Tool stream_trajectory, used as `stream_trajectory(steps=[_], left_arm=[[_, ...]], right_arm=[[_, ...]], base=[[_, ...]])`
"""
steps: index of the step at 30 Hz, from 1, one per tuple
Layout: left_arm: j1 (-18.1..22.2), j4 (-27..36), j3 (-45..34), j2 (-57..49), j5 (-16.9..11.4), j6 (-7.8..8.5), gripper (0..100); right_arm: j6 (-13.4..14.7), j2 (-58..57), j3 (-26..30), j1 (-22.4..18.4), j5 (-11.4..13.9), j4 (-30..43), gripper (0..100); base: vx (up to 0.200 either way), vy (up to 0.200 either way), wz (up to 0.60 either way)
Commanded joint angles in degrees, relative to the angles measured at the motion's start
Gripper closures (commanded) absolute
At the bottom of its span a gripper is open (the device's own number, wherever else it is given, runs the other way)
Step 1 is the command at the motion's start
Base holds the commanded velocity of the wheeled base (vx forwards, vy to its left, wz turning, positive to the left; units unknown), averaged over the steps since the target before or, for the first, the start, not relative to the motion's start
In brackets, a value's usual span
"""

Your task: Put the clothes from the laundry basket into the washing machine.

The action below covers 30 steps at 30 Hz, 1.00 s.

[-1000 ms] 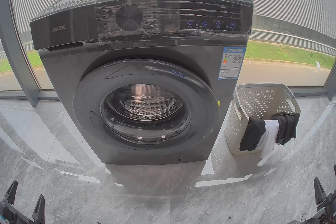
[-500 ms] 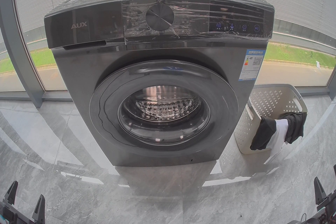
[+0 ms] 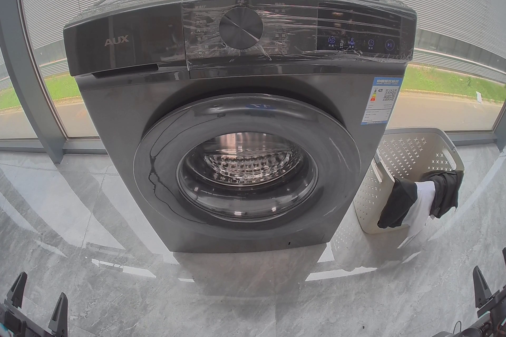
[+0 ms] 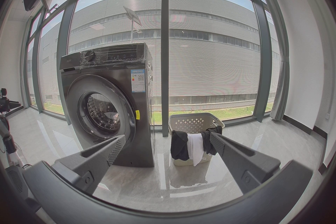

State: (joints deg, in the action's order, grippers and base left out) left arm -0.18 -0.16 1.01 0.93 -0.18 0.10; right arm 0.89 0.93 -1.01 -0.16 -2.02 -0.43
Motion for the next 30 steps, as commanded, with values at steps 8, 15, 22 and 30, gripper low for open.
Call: stream_trajectory(steps=[8,15,22,30], left_arm=[[0.01,-0.02,-1.01,-0.93,0.01,-0.01,0],[0.01,-0.02,-0.92,-0.93,0.01,-0.01,0],[0.01,-0.02,-0.92,-0.93,0.01,-0.01,0],[0.01,-0.02,-0.92,-0.93,0.01,0.08,0]], right_arm=[[-0.01,-0.75,1.01,-0.02,0.09,-0.01,0],[-0.01,-0.75,1.01,-0.02,0.0,-0.01,100],[-0.45,-0.75,1.01,-0.02,0.0,-0.01,100],[0.43,14.81,-20.7,0.69,-1.23,-5.9,100]], base=[[0.0,0.0,0.0],[0.0,0.0,0.0],[0.0,0.0,0.0],[0.0,0.0,0.0]])
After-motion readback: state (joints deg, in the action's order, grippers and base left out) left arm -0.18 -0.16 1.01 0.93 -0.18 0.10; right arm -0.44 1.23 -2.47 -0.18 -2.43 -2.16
